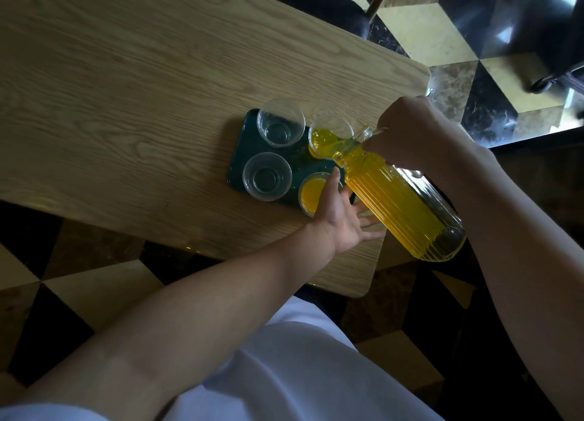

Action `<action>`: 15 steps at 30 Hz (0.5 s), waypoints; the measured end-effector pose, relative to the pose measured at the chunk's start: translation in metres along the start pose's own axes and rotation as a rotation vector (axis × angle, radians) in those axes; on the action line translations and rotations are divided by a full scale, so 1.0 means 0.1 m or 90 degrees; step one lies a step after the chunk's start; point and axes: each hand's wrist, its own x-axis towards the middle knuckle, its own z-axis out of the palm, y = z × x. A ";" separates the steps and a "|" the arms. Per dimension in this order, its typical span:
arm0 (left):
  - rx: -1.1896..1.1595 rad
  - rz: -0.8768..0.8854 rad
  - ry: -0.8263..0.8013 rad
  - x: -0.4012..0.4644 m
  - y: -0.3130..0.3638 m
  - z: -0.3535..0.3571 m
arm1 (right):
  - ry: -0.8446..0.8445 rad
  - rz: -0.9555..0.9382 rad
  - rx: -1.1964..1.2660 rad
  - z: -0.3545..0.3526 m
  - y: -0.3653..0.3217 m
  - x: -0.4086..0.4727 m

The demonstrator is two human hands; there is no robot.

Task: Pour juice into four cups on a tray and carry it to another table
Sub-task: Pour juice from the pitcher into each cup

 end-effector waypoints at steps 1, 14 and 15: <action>-0.003 -0.001 -0.002 0.00 0.00 0.00 | -0.001 -0.003 -0.005 -0.01 -0.01 -0.01; 0.005 -0.019 0.010 -0.09 0.05 0.03 | 0.002 0.010 0.015 -0.01 -0.04 -0.01; 0.005 -0.021 0.011 -0.10 0.06 0.03 | 0.003 0.011 0.016 -0.01 -0.03 -0.01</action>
